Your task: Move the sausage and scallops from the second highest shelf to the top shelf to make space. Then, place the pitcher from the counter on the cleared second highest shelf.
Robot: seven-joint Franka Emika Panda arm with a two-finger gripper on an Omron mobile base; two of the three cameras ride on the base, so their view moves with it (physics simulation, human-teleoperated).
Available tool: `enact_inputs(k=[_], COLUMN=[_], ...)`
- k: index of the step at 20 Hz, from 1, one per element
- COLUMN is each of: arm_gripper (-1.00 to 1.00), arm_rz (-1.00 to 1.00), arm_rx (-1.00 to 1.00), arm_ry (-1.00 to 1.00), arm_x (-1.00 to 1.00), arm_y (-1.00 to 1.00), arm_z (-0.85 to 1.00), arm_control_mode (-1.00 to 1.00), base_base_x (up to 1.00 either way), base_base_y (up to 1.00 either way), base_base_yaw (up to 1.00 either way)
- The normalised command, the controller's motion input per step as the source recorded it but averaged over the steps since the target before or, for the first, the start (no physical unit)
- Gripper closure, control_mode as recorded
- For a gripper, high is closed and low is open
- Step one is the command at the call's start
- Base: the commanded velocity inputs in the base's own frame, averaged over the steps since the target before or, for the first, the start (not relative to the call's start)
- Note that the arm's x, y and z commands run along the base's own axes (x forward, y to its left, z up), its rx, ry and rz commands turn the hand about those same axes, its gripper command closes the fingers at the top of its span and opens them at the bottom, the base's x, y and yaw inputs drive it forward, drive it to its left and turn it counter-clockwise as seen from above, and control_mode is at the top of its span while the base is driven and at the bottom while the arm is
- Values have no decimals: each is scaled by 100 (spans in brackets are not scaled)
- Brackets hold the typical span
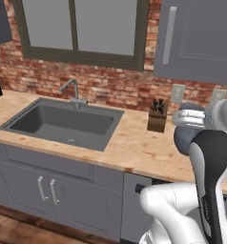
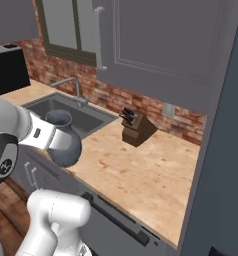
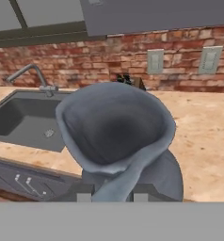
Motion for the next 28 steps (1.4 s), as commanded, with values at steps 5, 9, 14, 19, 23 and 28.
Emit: enact_inputs(k=[5,9,14,19,23,28], arm_gripper=[100,100,100,100,100,100], arm_rz=[0,0,0,0,0,0], arm_rx=[0,0,0,0,0,0], arm_ry=[0,0,0,0,0,0], arm_x=[0,0,0,0,0,0], arm_y=[0,0,0,0,0,0], arm_z=[0,0,0,0,0,0], arm_control_mode=[100,100,100,100,100,100], base_base_x=[-74,-64,-62,-62,-22,0], base_base_y=[86,95,48,6,-4,-37], base_base_yaw=[-7,-35,-57,-63,-52,-33])
